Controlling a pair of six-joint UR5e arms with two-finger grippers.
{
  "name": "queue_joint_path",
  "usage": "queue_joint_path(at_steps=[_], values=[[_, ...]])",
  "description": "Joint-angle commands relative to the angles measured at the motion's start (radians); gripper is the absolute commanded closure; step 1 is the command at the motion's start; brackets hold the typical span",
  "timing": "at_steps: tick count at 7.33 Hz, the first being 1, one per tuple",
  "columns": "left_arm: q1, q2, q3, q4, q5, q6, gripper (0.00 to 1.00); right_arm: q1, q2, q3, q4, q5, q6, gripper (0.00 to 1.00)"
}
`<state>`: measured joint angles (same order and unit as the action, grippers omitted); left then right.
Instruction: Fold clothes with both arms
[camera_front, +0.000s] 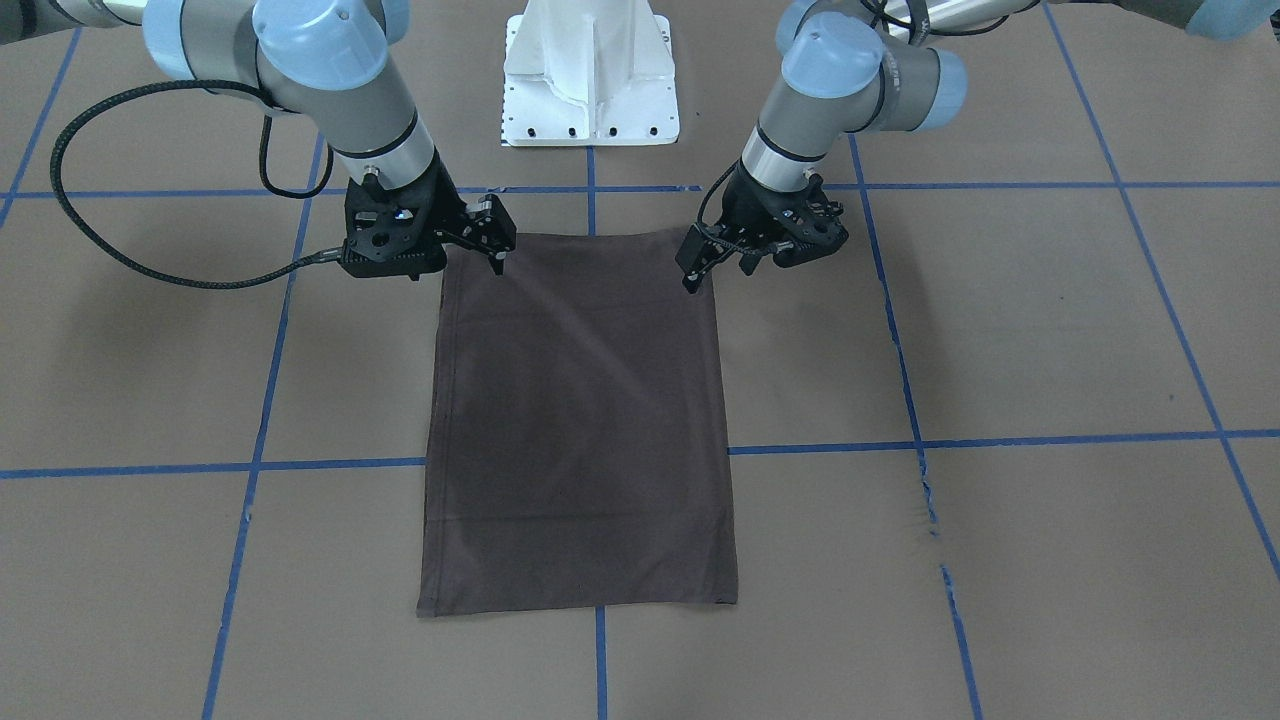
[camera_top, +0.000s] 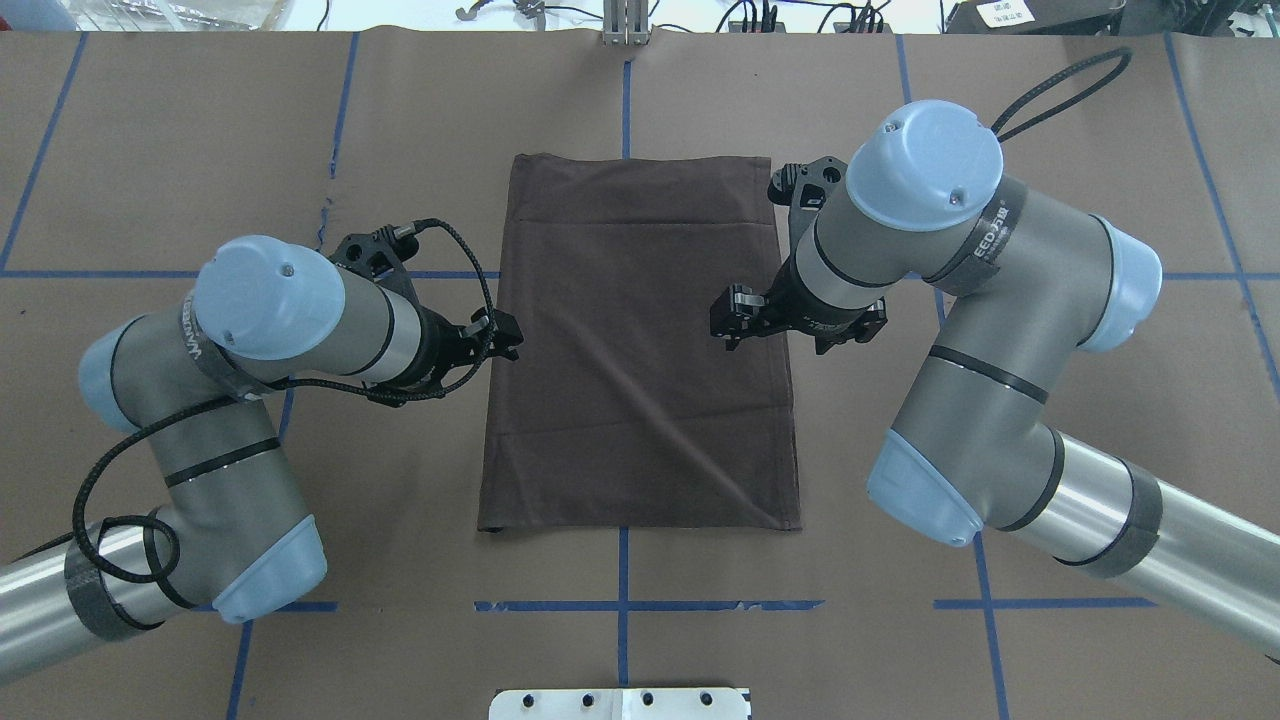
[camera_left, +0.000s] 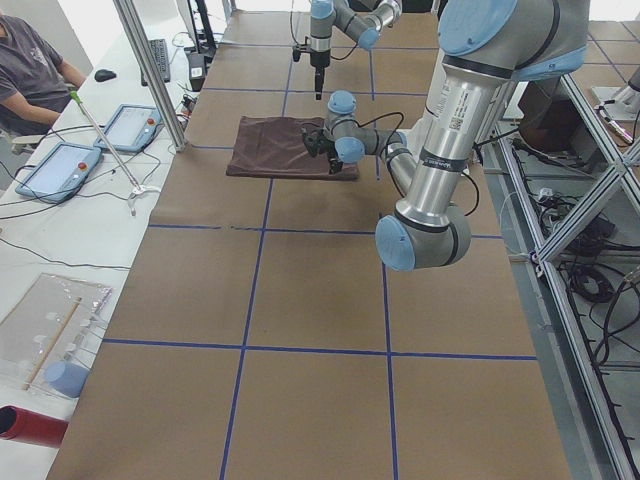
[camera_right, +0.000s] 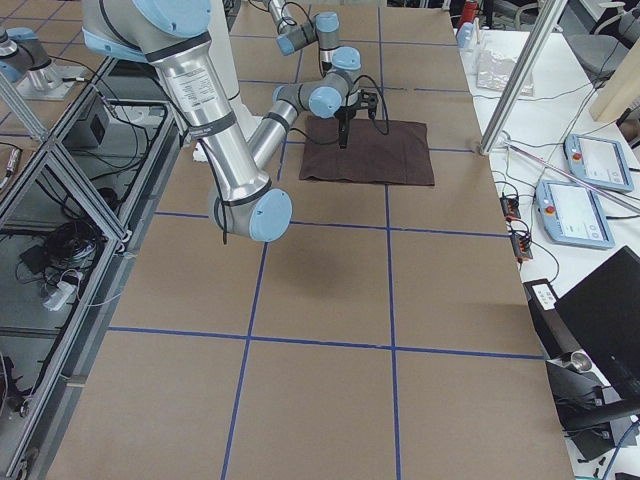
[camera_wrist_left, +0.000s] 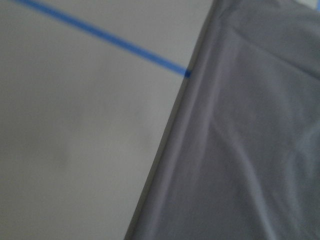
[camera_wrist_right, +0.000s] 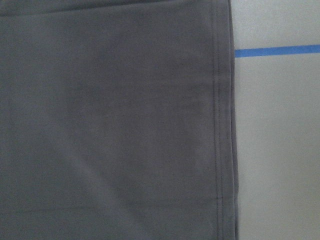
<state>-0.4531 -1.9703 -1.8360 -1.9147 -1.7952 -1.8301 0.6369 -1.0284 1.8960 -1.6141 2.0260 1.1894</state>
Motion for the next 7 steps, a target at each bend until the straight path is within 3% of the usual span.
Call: queue_joint_path(at_steps=[1,2,7], values=[[0.109,0.019,-0.022,0.055,0.054,-0.125,0.06,-0.003,-0.004,0.014,0.000,-0.001,0.012,0.00],[0.113,0.014,-0.049,0.116,0.056,-0.135,0.06,-0.005,-0.004,0.012,0.000,-0.003,0.012,0.00],[0.142,-0.016,0.001,0.123,0.079,-0.133,0.08,-0.005,-0.004,0.012,0.002,-0.004,0.010,0.00]])
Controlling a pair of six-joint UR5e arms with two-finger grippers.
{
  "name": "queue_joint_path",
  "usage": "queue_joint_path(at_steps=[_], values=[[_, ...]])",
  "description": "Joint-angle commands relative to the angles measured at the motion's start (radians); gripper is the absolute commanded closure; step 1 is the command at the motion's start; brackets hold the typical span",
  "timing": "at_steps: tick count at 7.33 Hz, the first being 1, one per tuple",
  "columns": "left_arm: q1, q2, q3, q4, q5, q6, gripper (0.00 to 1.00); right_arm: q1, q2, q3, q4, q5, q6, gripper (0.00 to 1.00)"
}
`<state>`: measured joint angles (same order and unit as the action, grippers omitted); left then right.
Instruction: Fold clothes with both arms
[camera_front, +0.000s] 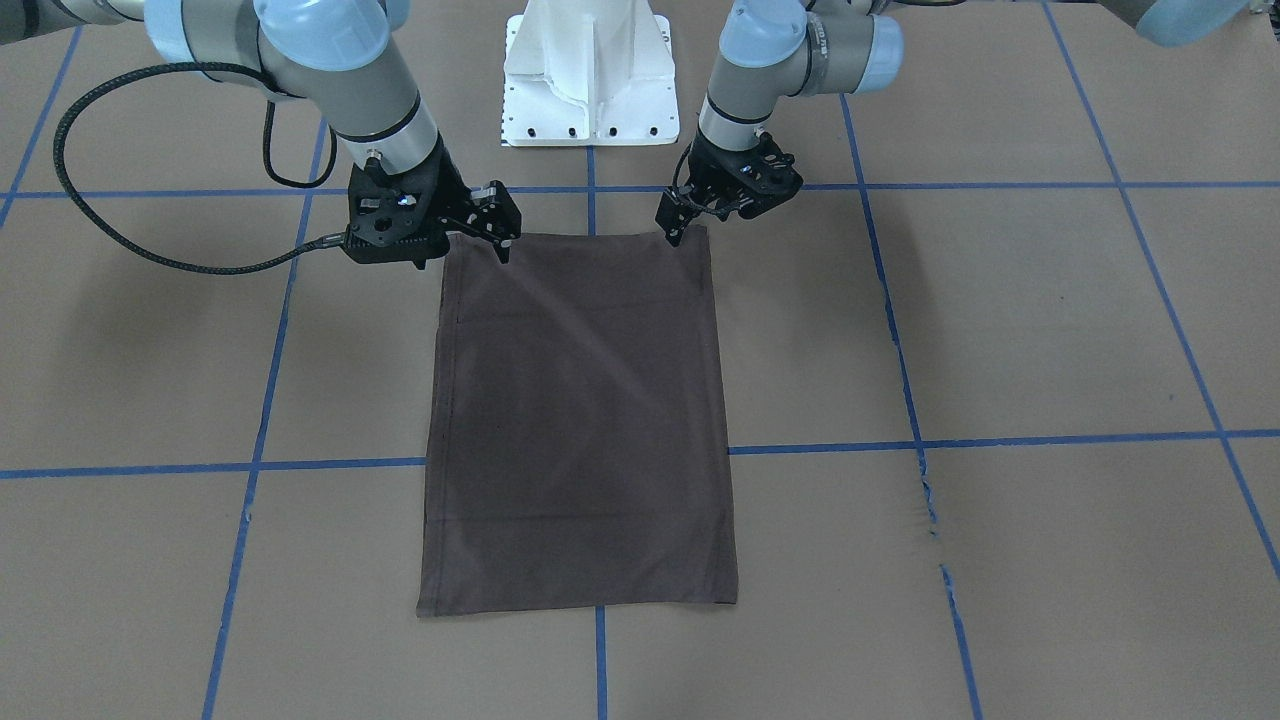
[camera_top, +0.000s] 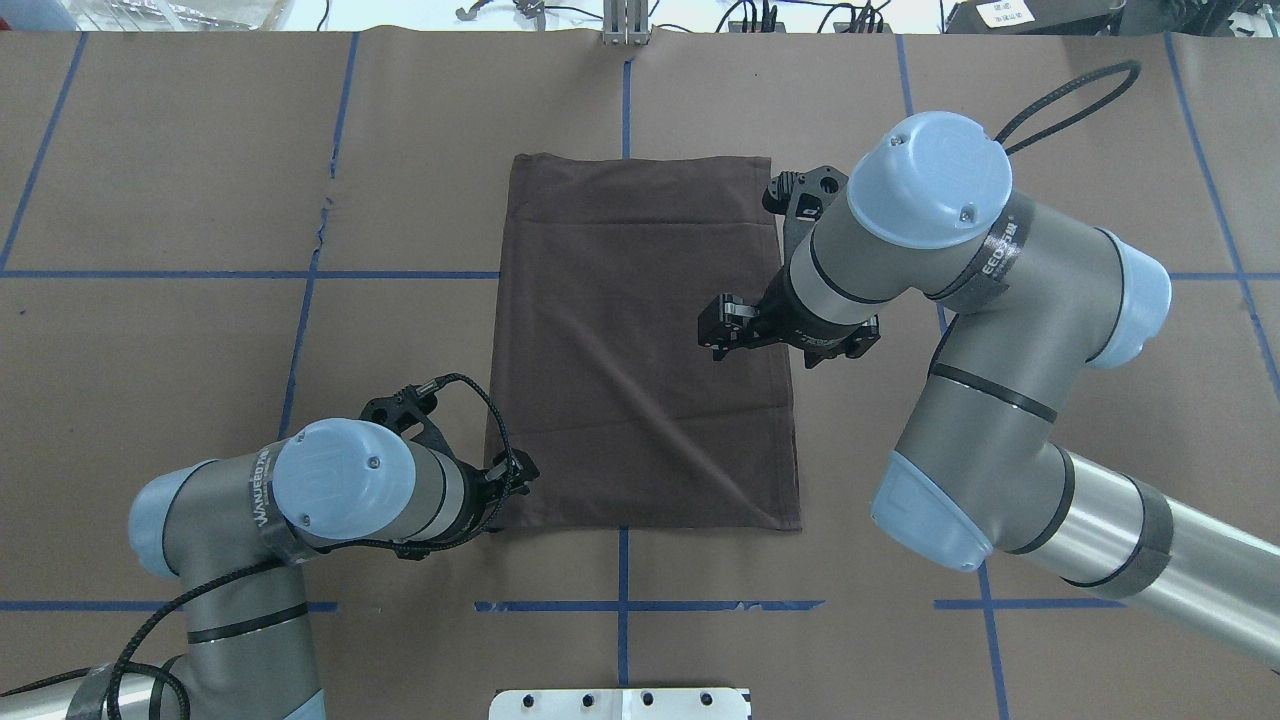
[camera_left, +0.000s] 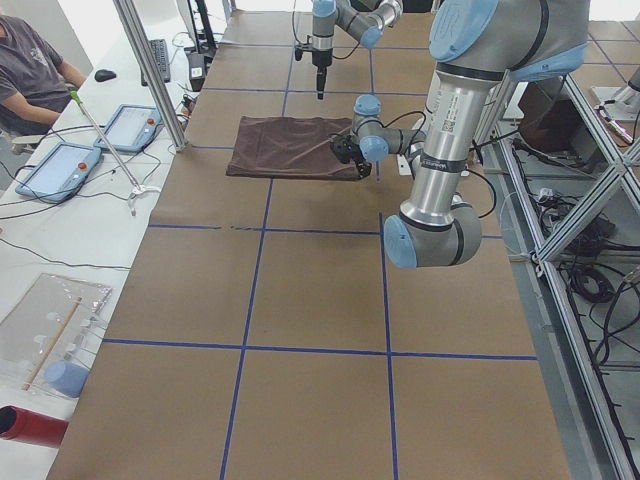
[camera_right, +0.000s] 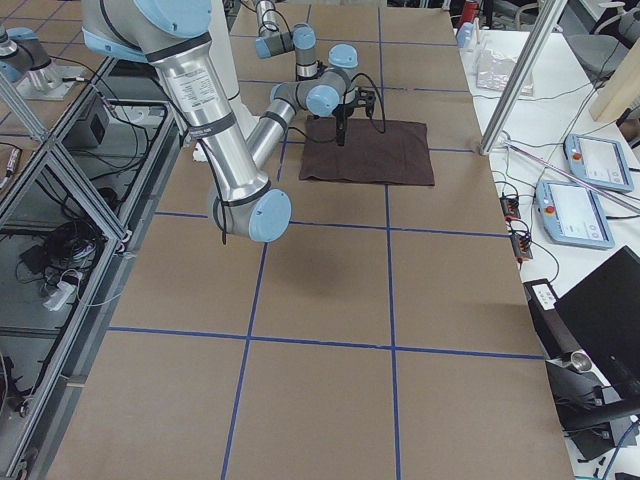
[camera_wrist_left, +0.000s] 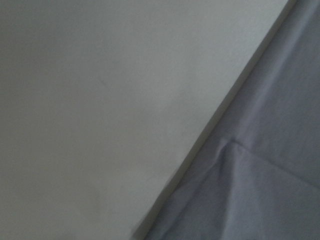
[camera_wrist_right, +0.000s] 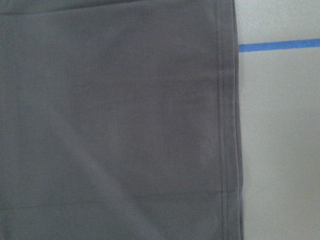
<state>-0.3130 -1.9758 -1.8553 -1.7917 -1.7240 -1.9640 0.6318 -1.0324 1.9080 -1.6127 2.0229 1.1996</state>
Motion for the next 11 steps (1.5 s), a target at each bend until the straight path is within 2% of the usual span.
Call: queue_joint_path(at_steps=[1,6,7,10,11], values=[[0.003,-0.024,0.037,0.000,0.024,-0.001,0.10,0.000,0.000,0.000,-0.001,-0.001,0.000,0.00],[0.005,-0.028,0.045,0.000,0.026,-0.001,0.28,0.000,-0.003,0.000,-0.001,0.000,0.000,0.00],[0.005,-0.026,0.044,0.002,0.024,-0.001,0.39,0.000,-0.003,0.000,-0.001,0.000,0.000,0.00],[0.005,-0.023,0.030,0.002,0.023,0.005,1.00,0.002,-0.005,0.000,-0.001,0.000,0.000,0.00],[0.005,-0.024,0.025,0.002,0.023,0.013,1.00,0.002,-0.005,0.000,-0.001,0.000,0.000,0.00]])
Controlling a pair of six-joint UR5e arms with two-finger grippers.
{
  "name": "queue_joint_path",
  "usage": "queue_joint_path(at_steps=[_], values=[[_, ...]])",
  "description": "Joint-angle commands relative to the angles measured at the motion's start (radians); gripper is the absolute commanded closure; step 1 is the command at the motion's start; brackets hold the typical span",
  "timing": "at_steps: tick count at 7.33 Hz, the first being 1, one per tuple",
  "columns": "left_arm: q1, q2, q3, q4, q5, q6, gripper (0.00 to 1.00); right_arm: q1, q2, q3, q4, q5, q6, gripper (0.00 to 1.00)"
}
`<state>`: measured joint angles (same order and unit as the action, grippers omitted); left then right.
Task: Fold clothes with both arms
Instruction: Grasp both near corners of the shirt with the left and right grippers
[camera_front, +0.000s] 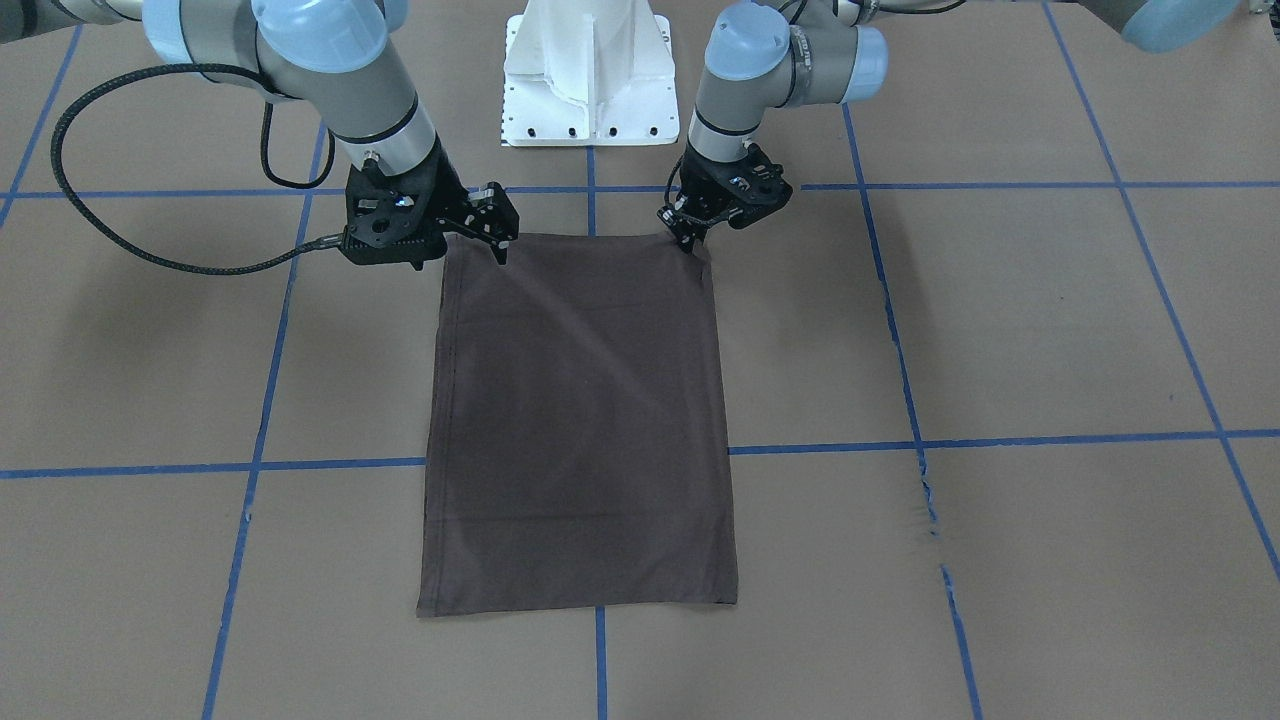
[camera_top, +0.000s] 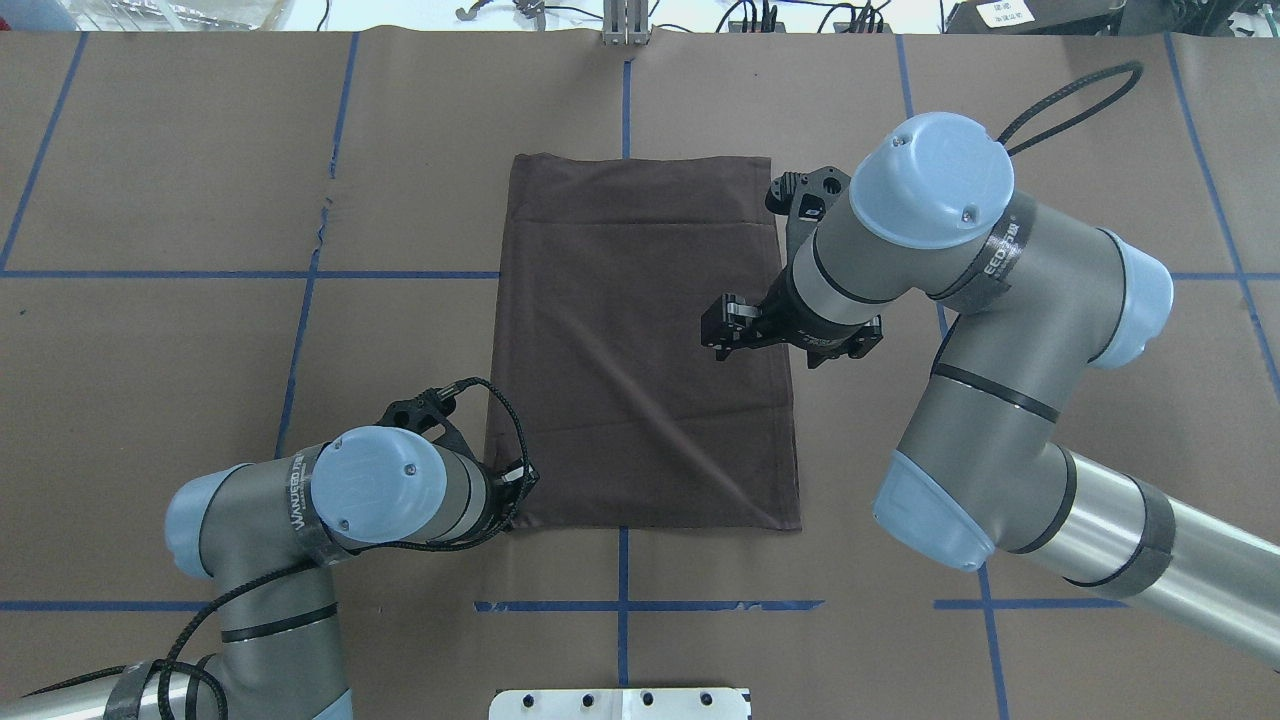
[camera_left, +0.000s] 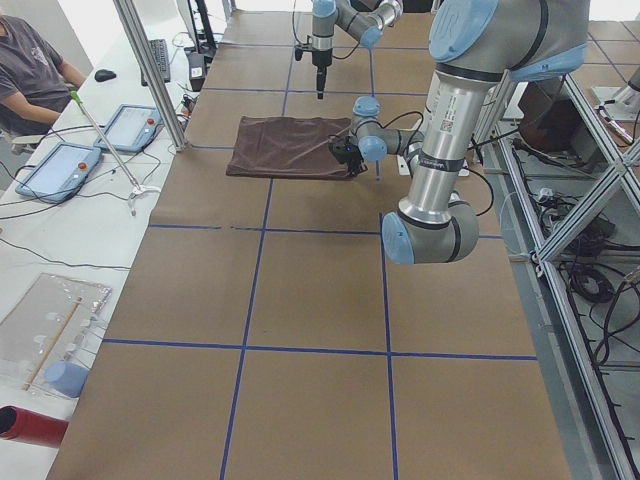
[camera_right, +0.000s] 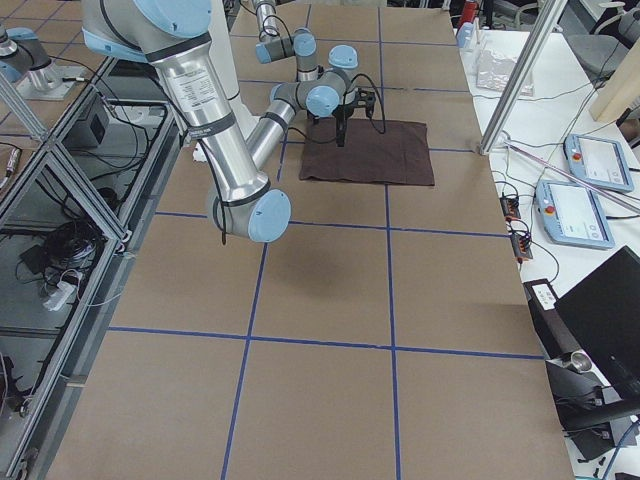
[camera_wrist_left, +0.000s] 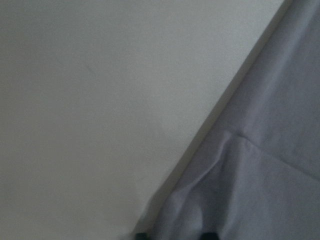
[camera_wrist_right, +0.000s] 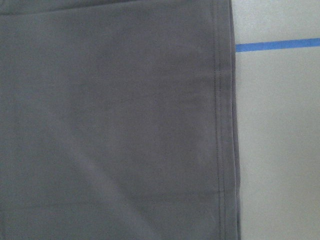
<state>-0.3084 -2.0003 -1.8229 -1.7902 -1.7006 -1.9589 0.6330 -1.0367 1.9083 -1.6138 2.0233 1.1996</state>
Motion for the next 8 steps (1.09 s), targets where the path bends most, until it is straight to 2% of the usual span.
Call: queue_joint_path(at_steps=[1,3,4,5,7,8], values=[[0.000,0.002,-0.013,0.000,-0.005,0.012,1.00,0.001,0.000,0.000,0.000,0.000,0.000,0.00],[-0.005,0.003,-0.071,0.029,-0.007,0.110,1.00,-0.001,-0.003,0.005,0.002,0.000,0.053,0.00],[-0.006,0.003,-0.076,0.035,-0.007,0.150,1.00,-0.019,-0.012,0.024,0.002,-0.002,0.145,0.00],[-0.006,0.003,-0.076,0.035,-0.007,0.152,1.00,-0.066,-0.025,0.035,0.003,-0.015,0.328,0.00],[-0.005,0.002,-0.075,0.035,-0.007,0.158,1.00,-0.213,-0.086,0.031,0.110,-0.183,0.627,0.00],[-0.005,0.002,-0.075,0.035,-0.007,0.158,1.00,-0.281,-0.094,0.019,0.136,-0.306,0.758,0.00]])
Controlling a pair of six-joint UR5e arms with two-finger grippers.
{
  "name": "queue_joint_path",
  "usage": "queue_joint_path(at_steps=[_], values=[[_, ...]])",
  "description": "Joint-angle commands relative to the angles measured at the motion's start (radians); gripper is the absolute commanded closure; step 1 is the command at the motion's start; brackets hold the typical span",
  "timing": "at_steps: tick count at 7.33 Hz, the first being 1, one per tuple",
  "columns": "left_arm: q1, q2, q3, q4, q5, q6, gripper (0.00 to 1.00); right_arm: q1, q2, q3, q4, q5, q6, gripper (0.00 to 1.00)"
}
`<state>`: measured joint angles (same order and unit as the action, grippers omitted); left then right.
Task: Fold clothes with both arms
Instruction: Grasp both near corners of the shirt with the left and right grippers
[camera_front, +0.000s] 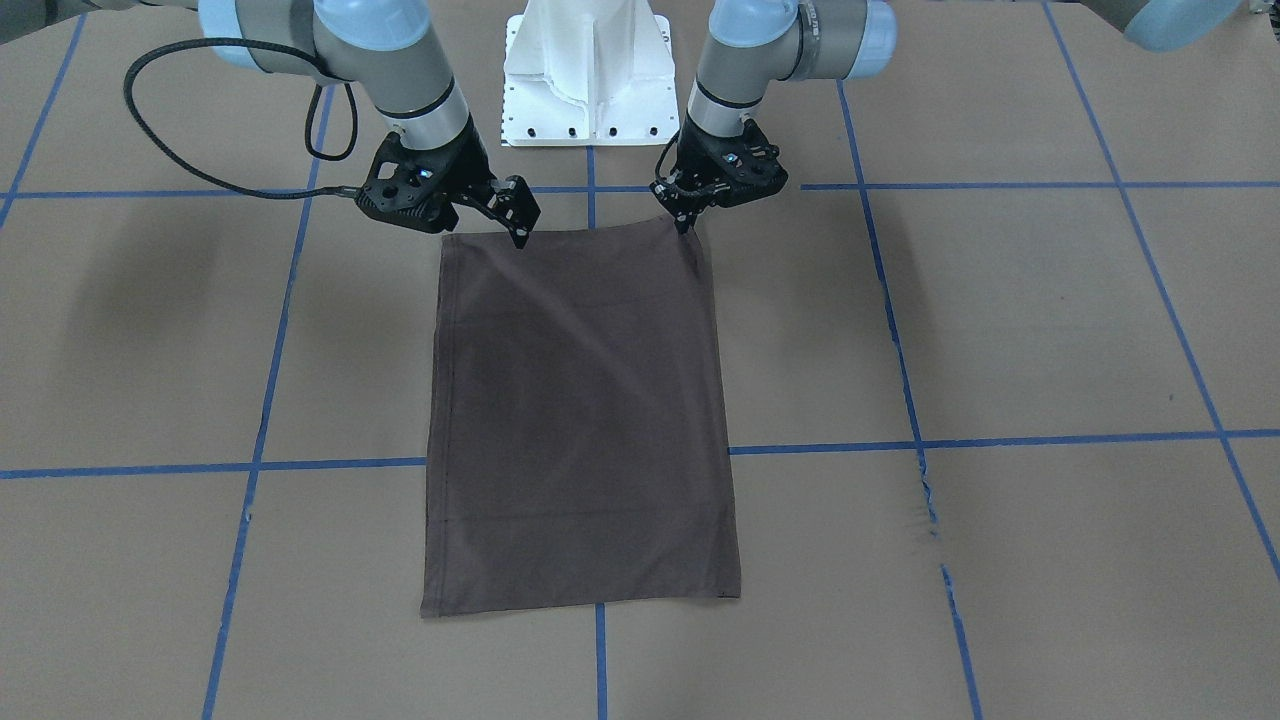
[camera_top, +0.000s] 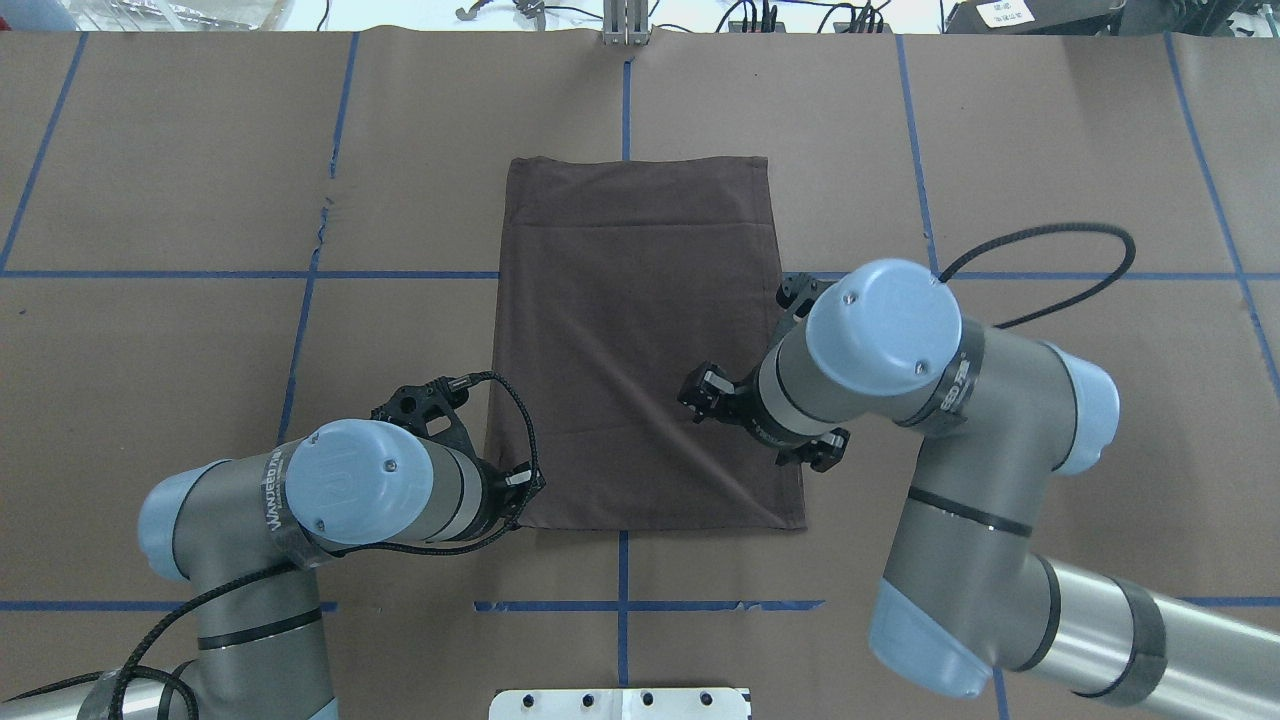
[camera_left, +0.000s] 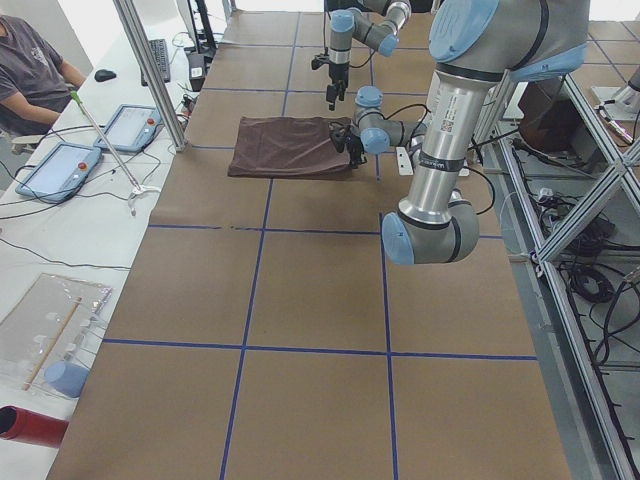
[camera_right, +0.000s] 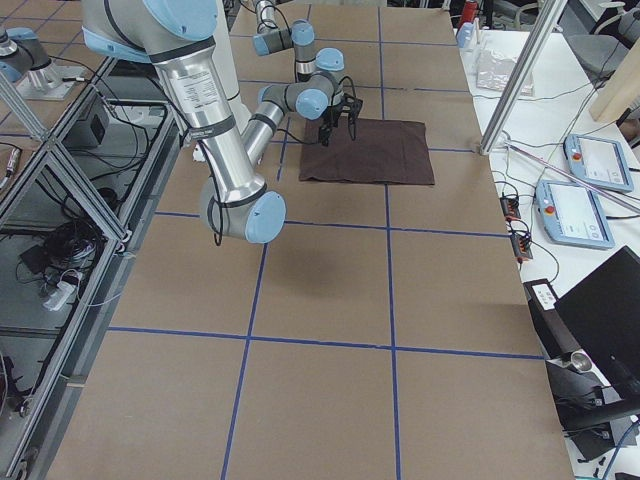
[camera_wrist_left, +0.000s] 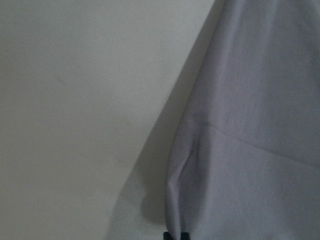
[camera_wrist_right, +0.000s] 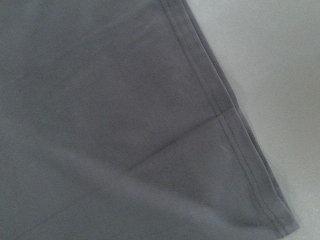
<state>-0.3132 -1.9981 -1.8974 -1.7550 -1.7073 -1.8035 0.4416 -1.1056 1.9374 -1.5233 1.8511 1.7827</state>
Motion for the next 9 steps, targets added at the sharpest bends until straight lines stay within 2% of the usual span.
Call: queue_joint_path(at_steps=[1,4,9], values=[[0.000,-0.001,0.000,-0.001,0.000,0.003,1.00,-0.118,-0.029,-0.011,0.023,-0.183,0.243,0.00],[0.002,-0.002,-0.002,0.000,0.000,0.003,1.00,-0.133,-0.036,-0.104,0.011,-0.219,0.233,0.00],[0.002,-0.002,-0.003,0.000,0.000,0.003,1.00,-0.135,-0.031,-0.130,0.008,-0.211,0.227,0.00]])
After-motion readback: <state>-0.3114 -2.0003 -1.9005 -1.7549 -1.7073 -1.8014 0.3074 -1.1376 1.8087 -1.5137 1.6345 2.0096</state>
